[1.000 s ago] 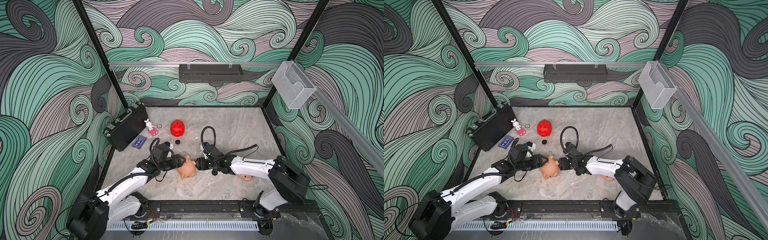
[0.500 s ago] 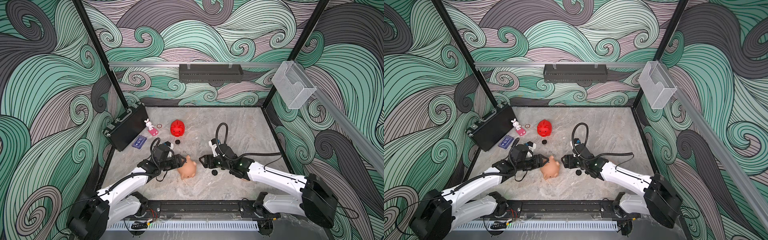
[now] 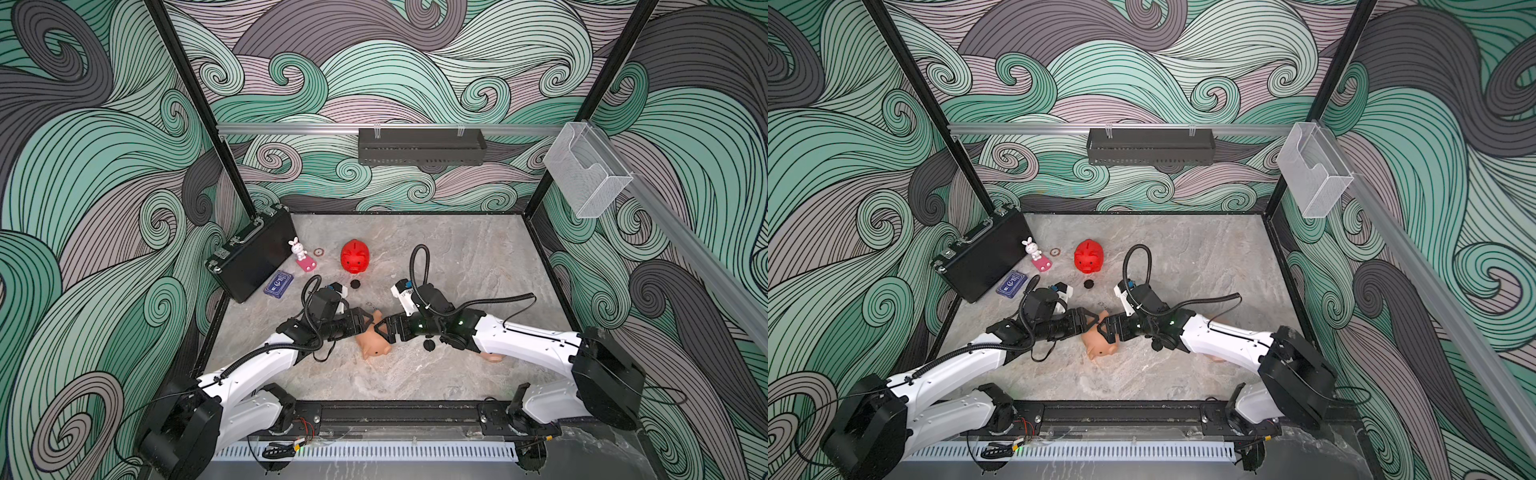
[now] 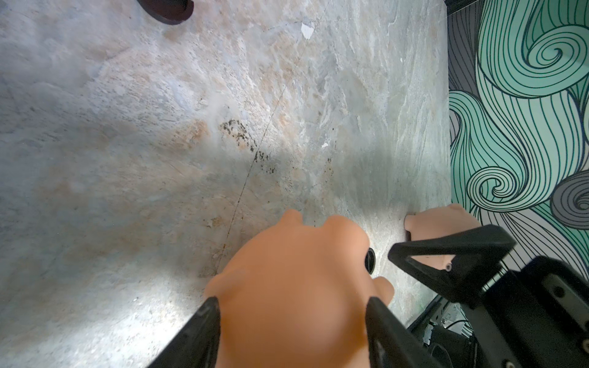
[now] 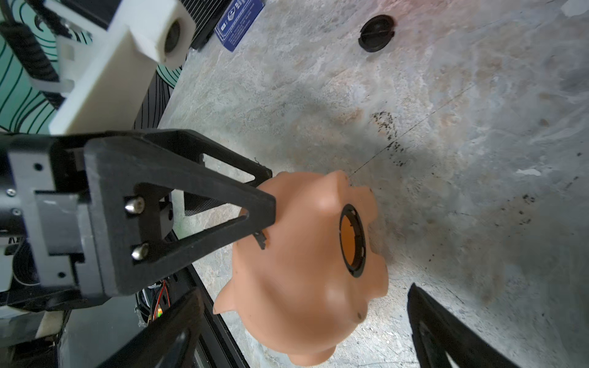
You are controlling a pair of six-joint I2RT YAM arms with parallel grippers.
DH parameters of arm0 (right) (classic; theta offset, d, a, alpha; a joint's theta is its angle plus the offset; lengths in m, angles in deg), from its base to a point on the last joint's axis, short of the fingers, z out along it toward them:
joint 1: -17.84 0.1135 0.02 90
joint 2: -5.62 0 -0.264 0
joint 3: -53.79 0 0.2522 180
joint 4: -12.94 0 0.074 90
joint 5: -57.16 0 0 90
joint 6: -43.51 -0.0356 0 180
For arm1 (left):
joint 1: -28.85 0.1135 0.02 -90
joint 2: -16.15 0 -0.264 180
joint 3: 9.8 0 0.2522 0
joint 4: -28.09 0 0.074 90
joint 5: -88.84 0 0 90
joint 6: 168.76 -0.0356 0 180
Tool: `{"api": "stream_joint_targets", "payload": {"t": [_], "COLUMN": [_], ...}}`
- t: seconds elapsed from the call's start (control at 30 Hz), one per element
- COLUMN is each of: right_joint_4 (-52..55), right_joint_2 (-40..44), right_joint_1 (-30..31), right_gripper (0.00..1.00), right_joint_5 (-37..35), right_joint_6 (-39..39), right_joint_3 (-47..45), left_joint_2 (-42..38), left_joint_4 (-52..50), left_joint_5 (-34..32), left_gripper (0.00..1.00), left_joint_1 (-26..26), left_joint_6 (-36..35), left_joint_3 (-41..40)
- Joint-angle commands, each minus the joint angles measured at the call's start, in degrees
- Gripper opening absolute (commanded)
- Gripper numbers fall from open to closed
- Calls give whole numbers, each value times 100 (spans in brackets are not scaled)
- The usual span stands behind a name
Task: Open piggy banks
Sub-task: Adjust the piggy bank at the center of the board.
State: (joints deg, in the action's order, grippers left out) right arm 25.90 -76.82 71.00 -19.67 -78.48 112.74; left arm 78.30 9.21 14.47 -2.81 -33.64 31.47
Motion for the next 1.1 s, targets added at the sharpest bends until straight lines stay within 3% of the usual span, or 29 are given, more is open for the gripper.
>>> {"api": "stream_joint_targets", "payload": {"t": [0.0,0.43,0.83,1.07], "right_joint_4": [-90,27,-708,-1187], "right_joint_2": [-228,-752,-933,-1098], "right_joint_1": [95,256,229,121], "right_gripper": [99,99,100,99], "right_joint_5": [136,-155,-517,-558], "right_joint_6": [105,0,-1273,-1915], "right_joint_3": [245,354,-368,-635], "left_joint_2": [99,147,108,-370], "left_joint_4": [-233,-244,-336,-1045], "left_joint_5": [-52,-53,-156,-904], "left_gripper": [68,68,68,71], "left_joint_1": [-46,-46,-59,-42], "left_joint_6": [-4,-12,-3,97], "left_joint_3": [62,96,302,549]}}
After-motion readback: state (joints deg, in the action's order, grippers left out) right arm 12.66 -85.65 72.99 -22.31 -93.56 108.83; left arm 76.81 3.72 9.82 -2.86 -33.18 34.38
